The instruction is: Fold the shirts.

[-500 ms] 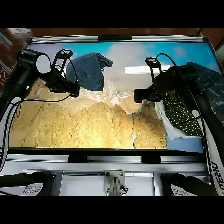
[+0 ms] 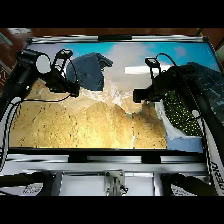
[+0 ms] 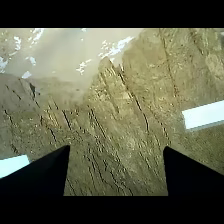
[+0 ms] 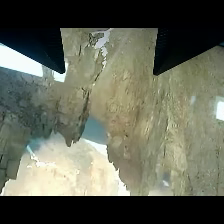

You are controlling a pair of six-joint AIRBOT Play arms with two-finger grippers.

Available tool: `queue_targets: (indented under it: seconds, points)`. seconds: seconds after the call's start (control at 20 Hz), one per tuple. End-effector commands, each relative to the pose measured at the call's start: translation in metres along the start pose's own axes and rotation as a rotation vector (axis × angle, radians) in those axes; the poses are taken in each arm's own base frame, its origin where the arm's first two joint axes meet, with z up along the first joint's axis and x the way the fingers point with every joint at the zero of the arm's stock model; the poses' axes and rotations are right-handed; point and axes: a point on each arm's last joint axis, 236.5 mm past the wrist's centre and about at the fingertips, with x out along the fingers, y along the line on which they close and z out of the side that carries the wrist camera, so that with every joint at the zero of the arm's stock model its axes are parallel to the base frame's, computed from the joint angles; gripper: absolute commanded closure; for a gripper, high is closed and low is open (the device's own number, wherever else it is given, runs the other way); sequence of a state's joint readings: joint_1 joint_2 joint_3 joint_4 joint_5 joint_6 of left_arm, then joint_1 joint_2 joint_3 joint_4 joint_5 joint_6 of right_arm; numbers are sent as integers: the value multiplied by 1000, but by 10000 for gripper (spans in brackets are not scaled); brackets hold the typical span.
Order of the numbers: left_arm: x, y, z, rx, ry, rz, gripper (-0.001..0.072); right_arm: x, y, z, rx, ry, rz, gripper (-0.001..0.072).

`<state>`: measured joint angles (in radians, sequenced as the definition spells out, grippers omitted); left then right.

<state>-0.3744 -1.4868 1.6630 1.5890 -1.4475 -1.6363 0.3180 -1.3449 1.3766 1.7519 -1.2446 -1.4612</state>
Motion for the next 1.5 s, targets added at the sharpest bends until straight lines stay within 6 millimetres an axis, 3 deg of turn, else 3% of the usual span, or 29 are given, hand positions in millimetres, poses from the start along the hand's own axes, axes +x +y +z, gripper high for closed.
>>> queue_targets:
  seconds: [0.0, 0.2, 0.35, 0.6, 0.8, 0.95, 1.05, 1.1, 1.2, 1.45]
  points:
    - [0, 0, 0, 0, 0, 0, -5, 0, 0, -3, -2, 14, 0, 52]
    - [0, 0, 0, -2, 0, 0, -5, -1, -3, -27, -11, 114, -12, 52]
    - [0, 0, 1, -11, -6, -1, -5, -1, -5, -27, -26, 116, -22, 53]
    - [-2, -2, 32, -11, -136, -10, -5, -1, -3, -21, -24, 89, -15, 52]
    - [2, 8, 58, 3, -235, 35, -2, 0, -3, -14, -20, 59, -12, 52]
    - [15, 30, 81, 25, -301, 117, 1, 0, -2, -3, -20, 15, -8, 53]
    - [28, 39, 88, 9, -310, 123, 87, 0, -1, 4, -19, -17, -4, 53]
    - [37, 48, 90, -24, -308, 126, 79, 0, 0, 7, -18, -29, -3, 52]
    - [54, 74, 99, -169, -331, 105, -13, 0, 0, 11, -9, -46, -1, 52]
    - [97, 139, 131, -503, -383, -132, -12, 0, 2, 14, 7, -59, 5, 53]
